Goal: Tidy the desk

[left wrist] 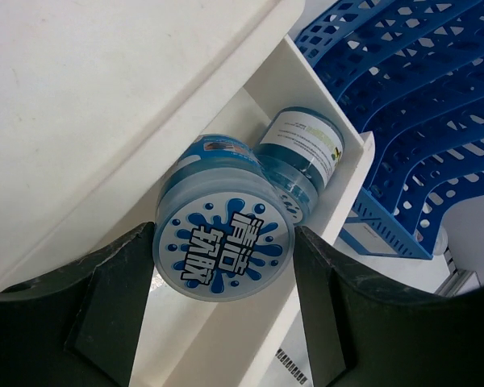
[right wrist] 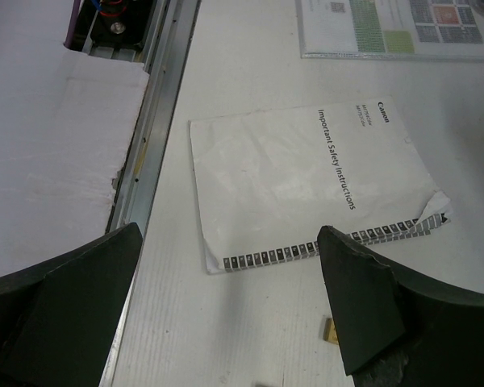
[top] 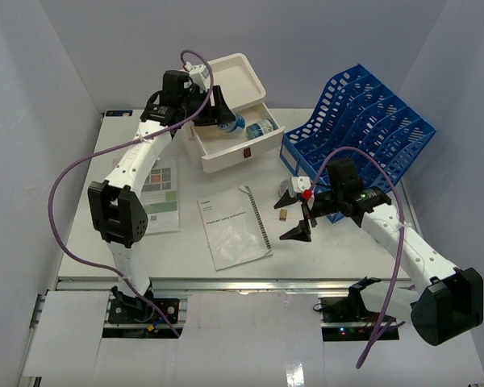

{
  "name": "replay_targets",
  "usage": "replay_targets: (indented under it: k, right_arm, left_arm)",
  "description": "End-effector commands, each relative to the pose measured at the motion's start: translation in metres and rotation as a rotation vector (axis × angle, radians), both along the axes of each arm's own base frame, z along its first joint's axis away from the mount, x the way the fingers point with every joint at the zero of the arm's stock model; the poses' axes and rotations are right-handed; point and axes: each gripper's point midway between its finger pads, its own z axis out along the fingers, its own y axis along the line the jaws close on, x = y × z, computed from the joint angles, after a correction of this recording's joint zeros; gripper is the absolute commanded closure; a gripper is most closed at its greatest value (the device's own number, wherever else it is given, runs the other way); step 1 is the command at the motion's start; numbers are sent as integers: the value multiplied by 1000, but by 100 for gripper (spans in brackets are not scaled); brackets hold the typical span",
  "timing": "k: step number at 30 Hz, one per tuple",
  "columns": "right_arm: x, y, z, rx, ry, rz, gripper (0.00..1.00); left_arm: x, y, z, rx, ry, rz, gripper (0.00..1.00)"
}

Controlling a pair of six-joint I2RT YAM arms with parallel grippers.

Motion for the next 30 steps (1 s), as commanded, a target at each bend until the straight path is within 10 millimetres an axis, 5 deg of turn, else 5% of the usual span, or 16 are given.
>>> replay_targets:
  k: [1, 16, 25, 30]
  right_arm:
    - [0, 0, -1, 8, 3, 15, 4]
    - [0, 0, 0, 14, 11, 15, 4]
    - [-1, 0, 1, 18, 17, 18, 4]
    - [0, -1, 0, 17, 22, 18, 4]
  left_arm:
    - [-8, -15, 31, -38, -127, -73, 82]
    - [-39, 10, -26, 98, -49, -46, 72]
    - [-48, 24, -16, 155, -58, -10, 24]
    - [-49, 24, -15, 157, -52, -12, 16]
